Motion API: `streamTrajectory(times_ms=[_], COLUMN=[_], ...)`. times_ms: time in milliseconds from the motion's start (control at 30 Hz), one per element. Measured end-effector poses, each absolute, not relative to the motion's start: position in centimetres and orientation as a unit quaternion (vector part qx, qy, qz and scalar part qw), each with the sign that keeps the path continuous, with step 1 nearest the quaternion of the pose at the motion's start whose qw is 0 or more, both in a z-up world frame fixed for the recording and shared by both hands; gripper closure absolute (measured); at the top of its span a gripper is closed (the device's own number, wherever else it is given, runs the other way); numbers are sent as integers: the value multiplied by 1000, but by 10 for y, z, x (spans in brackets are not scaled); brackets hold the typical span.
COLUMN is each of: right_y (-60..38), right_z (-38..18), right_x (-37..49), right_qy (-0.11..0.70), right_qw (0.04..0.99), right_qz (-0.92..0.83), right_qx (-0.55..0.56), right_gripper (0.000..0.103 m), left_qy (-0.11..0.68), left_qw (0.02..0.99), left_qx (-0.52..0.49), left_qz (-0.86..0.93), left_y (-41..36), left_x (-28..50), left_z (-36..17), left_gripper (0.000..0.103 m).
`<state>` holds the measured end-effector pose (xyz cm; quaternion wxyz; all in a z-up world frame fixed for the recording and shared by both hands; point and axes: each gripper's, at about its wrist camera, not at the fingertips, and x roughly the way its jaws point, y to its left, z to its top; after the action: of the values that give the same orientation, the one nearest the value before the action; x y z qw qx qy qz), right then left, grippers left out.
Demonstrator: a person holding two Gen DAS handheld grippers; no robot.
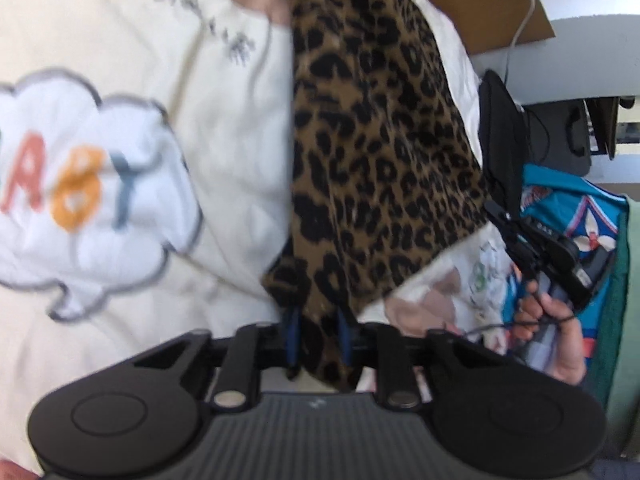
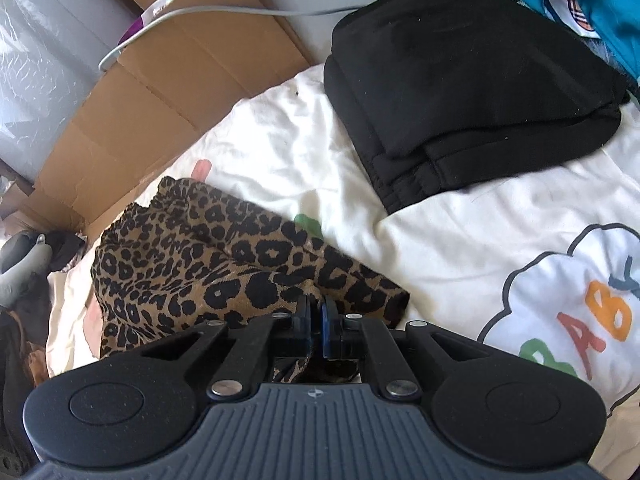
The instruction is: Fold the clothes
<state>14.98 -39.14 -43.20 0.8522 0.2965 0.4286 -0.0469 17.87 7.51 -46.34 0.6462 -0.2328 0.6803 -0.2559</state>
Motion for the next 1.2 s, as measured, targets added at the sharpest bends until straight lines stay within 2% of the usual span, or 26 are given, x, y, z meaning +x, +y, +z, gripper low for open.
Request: streamTrajectory(times_ms=[33,100,467,500,533,600,633,767,800,833,900,1200], right_y=[-394,-398,-414,-412,-412,-411,-410,-397,-394,-392,-391,-396], right_z=[-431,-429,-433,-431,-429,-427,-426,-435,-439,-443,-440,-424], right_x=[149,147,137,137,137,135,134,141,143,145,146,145], right_qy=[428,427,424,420,417,408,404,431,438,444,442,438], right_qw=[852,852,847,850,852,857,858,854,852,849,851,859], right_qz=[-53,-66,-78,-75,-74,-70,-67,-45,-40,-36,-31,-41], right_qx=[296,295,310,307,306,308,309,287,285,285,284,262], right_gripper=[100,102,101,92,71,46,46,49,59,76,101,101], left_qy=[679,675,680,679,678,678,678,677,676,676,675,667], left_qw=[647,650,651,653,655,655,655,656,656,656,657,655], left_qx=[-231,-226,-211,-209,-207,-207,-208,-206,-205,-204,-202,-198], left_qz=[-259,-265,-262,-263,-263,-262,-262,-264,-265,-265,-268,-295], left_y=[76,76,84,84,83,84,84,84,84,84,85,87], left_x=[178,175,177,176,176,176,175,174,174,174,174,176], left_z=[-463,-461,-458,-456,-455,-455,-455,-454,-453,-453,-451,-436], left_gripper=[97,100,100,100,100,100,100,100,100,100,100,100])
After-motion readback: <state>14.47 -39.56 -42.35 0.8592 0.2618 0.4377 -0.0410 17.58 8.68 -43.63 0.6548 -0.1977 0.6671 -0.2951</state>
